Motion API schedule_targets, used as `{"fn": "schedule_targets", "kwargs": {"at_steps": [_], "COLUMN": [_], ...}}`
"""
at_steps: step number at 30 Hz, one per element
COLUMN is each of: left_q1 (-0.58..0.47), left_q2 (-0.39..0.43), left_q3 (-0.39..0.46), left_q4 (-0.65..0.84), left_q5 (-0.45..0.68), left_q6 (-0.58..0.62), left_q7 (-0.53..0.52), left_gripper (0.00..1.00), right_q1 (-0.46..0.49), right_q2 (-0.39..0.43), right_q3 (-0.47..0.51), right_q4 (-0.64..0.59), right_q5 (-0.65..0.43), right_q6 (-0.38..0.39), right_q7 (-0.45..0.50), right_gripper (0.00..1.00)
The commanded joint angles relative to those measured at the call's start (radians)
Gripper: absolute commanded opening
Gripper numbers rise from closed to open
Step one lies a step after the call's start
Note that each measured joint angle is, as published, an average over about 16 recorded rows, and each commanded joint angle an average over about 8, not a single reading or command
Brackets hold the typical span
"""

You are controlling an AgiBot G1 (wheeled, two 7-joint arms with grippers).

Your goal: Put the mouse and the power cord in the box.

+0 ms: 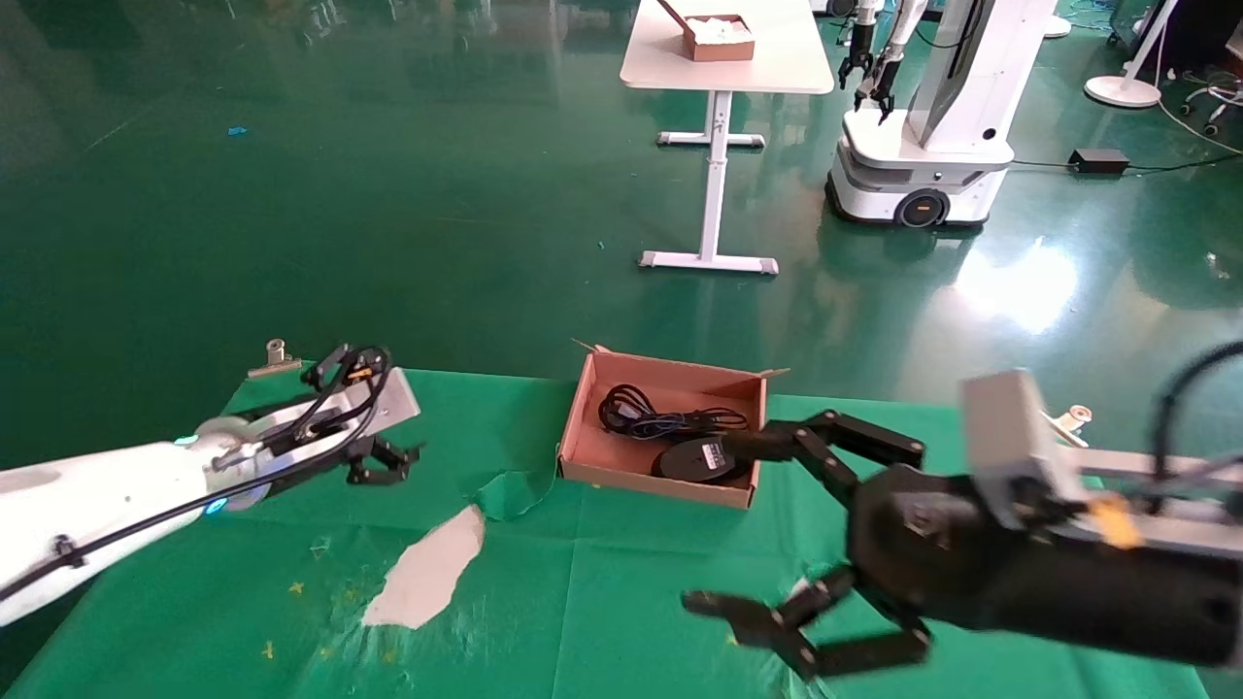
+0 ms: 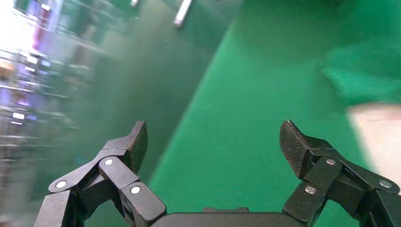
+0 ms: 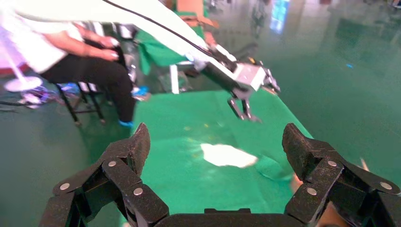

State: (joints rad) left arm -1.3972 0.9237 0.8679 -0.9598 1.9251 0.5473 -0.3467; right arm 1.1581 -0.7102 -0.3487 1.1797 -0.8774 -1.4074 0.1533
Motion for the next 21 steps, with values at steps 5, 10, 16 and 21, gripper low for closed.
{"fn": "schedule_targets", "kwargs": {"at_steps": [5,10,16,21], "left_q1": [0.043,0.079,0.122,0.157], "left_q2": [-0.042,-0.076,-0.118,-0.152], "left_q3": [-0.078,-0.144,-0.222,-0.287], "left_q4": [-0.043,-0.079,-0.122,-0.158], "left_q5": [-0.159,-0.291,-0.450,-0.583], "left_q6": [0.126,0.231,0.357,0.462], "left_q7": [0.021,0.039,0.060,0.078], "left_gripper": [1.00,1.00,1.00,1.00], "right_q1": [-0.062,-0.083,-0.083,-0.083], "right_q2": [0.073,0.099,0.099,0.099], "right_q3": [0.051,0.069,0.068,0.068], "right_q4": [0.077,0.104,0.104,0.103], "right_q5": [0.108,0.147,0.147,0.147], "right_q6": [-0.065,-0.088,-0.089,-0.088], "right_q7": [0.025,0.034,0.034,0.033], "right_gripper": [1.00,1.00,1.00,1.00]}}
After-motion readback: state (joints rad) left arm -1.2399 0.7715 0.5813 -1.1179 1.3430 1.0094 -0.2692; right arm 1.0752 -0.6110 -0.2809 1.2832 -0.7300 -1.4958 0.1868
